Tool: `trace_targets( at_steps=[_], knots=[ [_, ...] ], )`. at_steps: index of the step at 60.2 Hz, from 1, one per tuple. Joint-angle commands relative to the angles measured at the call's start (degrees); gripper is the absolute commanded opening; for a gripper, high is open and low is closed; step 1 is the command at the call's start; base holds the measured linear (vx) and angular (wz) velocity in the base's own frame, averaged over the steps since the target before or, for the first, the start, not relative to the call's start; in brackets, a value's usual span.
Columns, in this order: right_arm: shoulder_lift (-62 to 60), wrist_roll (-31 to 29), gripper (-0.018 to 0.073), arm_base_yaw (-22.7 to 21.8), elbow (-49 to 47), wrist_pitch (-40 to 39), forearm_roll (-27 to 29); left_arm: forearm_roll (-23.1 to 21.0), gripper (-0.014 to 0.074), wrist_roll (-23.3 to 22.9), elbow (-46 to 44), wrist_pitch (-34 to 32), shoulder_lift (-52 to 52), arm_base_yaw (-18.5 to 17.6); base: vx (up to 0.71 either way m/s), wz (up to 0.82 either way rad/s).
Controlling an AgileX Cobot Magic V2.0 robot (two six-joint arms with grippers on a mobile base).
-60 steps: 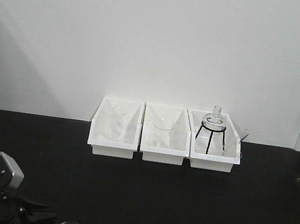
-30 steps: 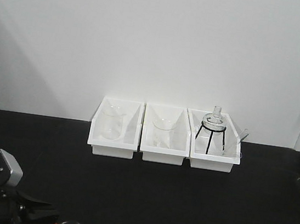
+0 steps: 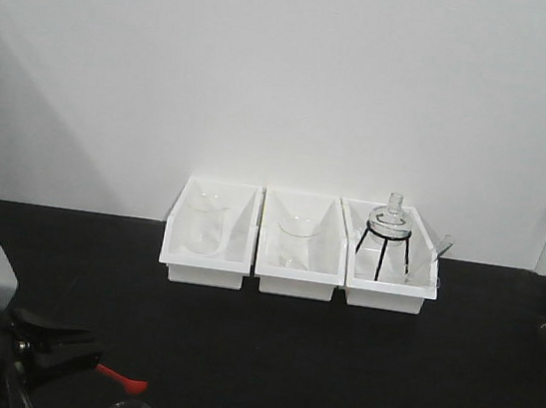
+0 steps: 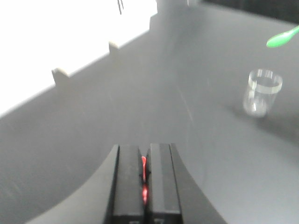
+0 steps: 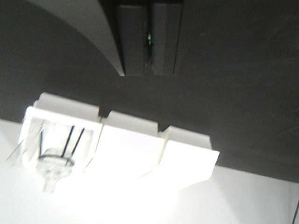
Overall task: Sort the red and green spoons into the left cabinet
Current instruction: 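Lift both spoons out of the beakers and raise both arms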
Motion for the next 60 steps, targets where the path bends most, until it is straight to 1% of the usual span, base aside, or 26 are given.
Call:
trace_targets(
  at_steps=[1,6,11,15,18,24,31,35,42,50,54,60],
  knots=[
    [-4.85,-0.01,-0.0006,0.03,-3.88,0.84,0.8,-6.2,-0.0003,0.0,-1.64,0.64,-4.3,-0.24,0.0,0.0],
    [-7.81,0.38,-0.0006,0.03,-5.66,4.81,0.8,-6.2,-0.0001,-1.05,-1.64,-1.15,-6.59,-0.24,0.0,0.0],
    [-11.09,1.68,-0.0006,0.03,-6.58,8.2,0.74,-6.2,-0.0001,-4.87,-1.64,-2.76,-9.44,-0.18,0.0,0.0],
    [-13.82,3.11,-0.0006,0.03,-6.58,9.74,0.68,-6.2,-0.0001,-7.0,-1.64,-3.92,-11.5,-0.18,0.0,0.0],
    [-15.41,3.58,-0.0006,0.03,-6.58,11.19,0.5,-6.2,-0.0001,-7.87,-1.57,-4.7,-13.08,-0.18,0.0,0.0],
    [-19.75,4.03,-0.0006,0.1,-6.58,14.65,-0.69,-6.2,-0.0001,-8.2,-0.86,-7.27,-16.13,-0.18,0.0,0.0],
    [-24.93,7.61,-0.0006,0.1,-6.58,19.47,-2.56,-6.2,-0.0001,-11.37,1.67,-12.15,-20.43,-0.18,0.0,0.0],
    [-27.5,10.05,-0.0006,0.1,-6.58,21.76,-3.63,-6.2,-0.0001,-12.23,3.4,-13.51,-22.75,-0.18,0.0,0.0],
    [-30.9,12.89,-0.0006,0.1,-6.58,23.88,-6.98,-6.2,-0.0001,-13.07,6.81,-15.94,-27.98,-0.18,0.0,0.0],
    [-33.44,17.14,-0.0006,0.1,-6.58,25.45,-8.93,-6.2,-0.0001,-17.32,10.09,-20.43,-34.36,-0.18,0.0,0.0],
    [-34.18,18.81,-0.0006,0.1,-6.58,25.51,-10.11,-6.2,-0.0001,-17.47,11.39,-22.03,-37.47,-0.18,0.0,0.0],
    [-34.98,19.78,-0.0006,0.1,-6.58,25.51,-11.32,-6.2,-0.0001,-17.92,12.35,-24.22,-41.66,-0.18,0.0,0.0]
  ],
)
